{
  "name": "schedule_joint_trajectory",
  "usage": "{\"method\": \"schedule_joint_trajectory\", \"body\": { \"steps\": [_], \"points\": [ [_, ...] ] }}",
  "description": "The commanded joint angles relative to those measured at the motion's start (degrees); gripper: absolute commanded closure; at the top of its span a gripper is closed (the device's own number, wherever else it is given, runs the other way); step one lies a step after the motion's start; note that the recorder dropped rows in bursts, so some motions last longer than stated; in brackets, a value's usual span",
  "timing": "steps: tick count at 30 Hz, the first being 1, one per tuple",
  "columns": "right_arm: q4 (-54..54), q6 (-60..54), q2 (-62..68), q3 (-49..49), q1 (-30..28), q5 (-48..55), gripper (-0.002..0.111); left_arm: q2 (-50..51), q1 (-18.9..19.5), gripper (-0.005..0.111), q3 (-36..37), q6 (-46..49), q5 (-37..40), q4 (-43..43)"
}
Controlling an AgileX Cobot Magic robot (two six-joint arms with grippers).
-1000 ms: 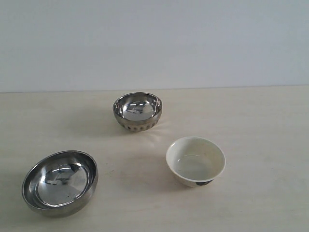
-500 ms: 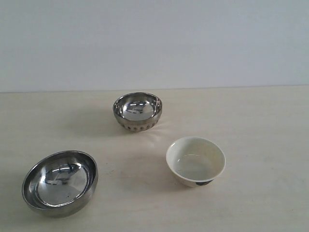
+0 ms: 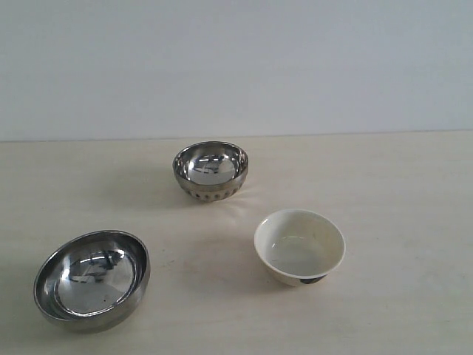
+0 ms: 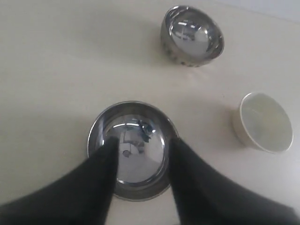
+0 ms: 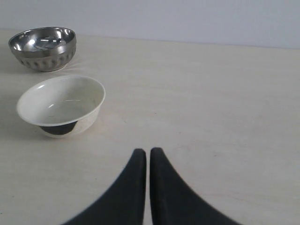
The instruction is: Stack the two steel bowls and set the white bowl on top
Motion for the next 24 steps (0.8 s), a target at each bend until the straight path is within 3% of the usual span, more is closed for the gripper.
{"method": "schedule_joint_trajectory", "body": {
  "steps": [1, 7, 24],
  "points": [
    [0.0, -0.1, -0.4, 0.0, -0.4, -0.2, 0.108, 6.9, 0.1, 0.048, -0.9, 2.7, 1.0, 0.9],
    [0.0, -0.1, -0.4, 0.0, -0.4, -0.2, 0.108, 14.7, 0.1, 0.048, -0.9, 11.5, 2.7, 0.5],
    [0.0, -0.1, -0.4, 0.0, -0.4, -0.2, 0.108, 18.6, 0.1, 0.048, -0.9, 11.6, -1.4, 0.0]
  ]
}}
